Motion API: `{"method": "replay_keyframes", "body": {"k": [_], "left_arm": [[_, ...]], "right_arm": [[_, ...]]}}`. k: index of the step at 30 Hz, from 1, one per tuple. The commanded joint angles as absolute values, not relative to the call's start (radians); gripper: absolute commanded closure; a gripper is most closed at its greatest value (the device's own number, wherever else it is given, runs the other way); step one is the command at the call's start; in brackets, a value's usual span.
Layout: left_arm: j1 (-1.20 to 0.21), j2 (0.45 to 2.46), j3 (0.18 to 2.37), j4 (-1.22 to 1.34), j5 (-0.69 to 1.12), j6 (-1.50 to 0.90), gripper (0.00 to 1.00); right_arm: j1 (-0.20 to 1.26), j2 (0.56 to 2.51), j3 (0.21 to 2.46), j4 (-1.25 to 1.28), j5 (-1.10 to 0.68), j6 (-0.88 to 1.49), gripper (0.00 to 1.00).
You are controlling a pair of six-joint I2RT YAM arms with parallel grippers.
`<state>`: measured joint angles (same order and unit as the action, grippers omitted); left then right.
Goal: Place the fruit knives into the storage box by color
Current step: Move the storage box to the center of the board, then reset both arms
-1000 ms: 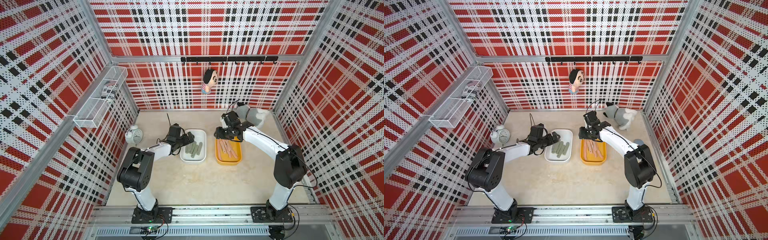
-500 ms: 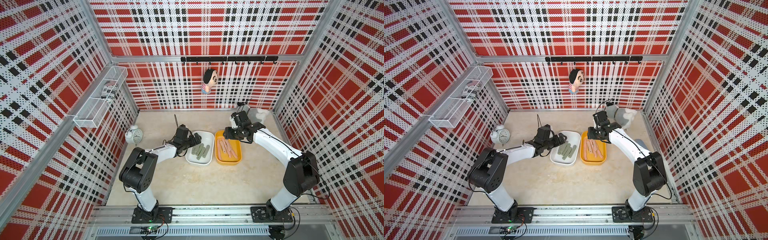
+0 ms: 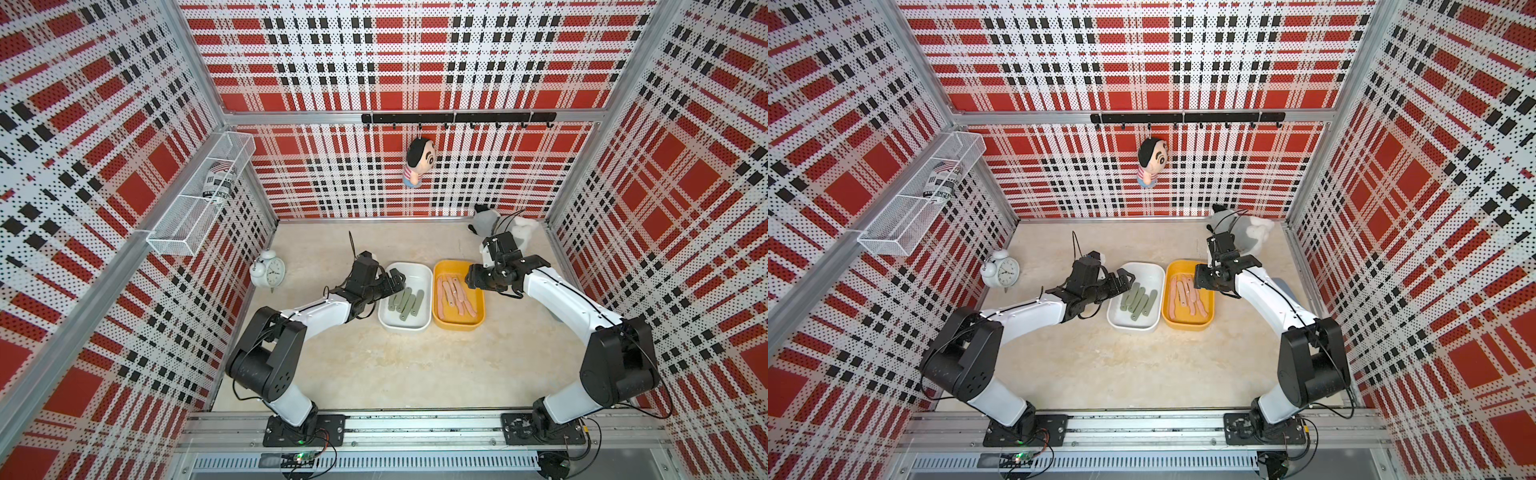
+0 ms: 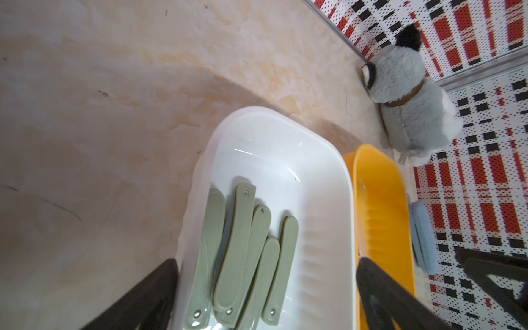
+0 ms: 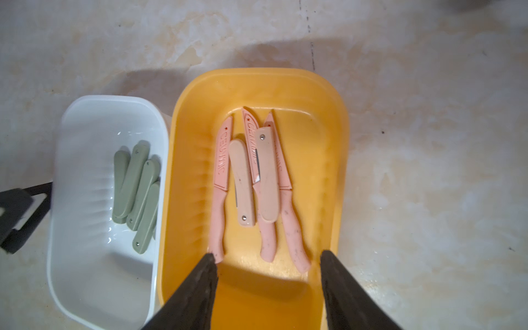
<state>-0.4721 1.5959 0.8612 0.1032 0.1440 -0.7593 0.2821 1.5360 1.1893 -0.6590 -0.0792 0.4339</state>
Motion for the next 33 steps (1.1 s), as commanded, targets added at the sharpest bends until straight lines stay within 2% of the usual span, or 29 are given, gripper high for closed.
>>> {"method": "replay_keyframes", "body": {"k": [1,16,23,24,26,27,29,33], "left_arm": [[-0.499,1.549,0.837,0.11,0.146,-0.775,0.02],[-0.519,1.522,0.739,0.125,0.14,-0.782,0.02],[-0.442,1.44,0.789,-0.004,0.071,-0.723,0.02],[-0.426,1.407,0.819,-0.054,0.025,-0.695,0.02],[-0.417,1.342,0.894,-0.149,-0.121,-0.632,0.02],[-0.42,1.309,0.943,-0.199,-0.223,-0.602,0.02],[-0.425,1.253,1.02,-0.245,-0.373,-0.547,0.02],[-0.428,1.188,1.107,-0.225,-0.66,-0.476,0.02]], "right_arm": [[0.251,1.489,1.174,-0.659,-0.091,0.413,0.38],[0.226,1.455,1.19,-0.675,-0.109,0.406,0.37],[0.197,1.454,1.23,-0.655,-0.122,0.414,0.28],[0.19,1.447,1.24,-0.642,-0.127,0.414,0.26],[0.18,1.43,1.254,-0.616,-0.107,0.415,0.12],[0.179,1.419,1.263,-0.605,-0.067,0.415,0.02],[0.18,1.387,1.25,-0.552,0.002,0.395,0.0],[0.18,1.223,1.064,-0.26,0.107,0.342,0.0]]}}
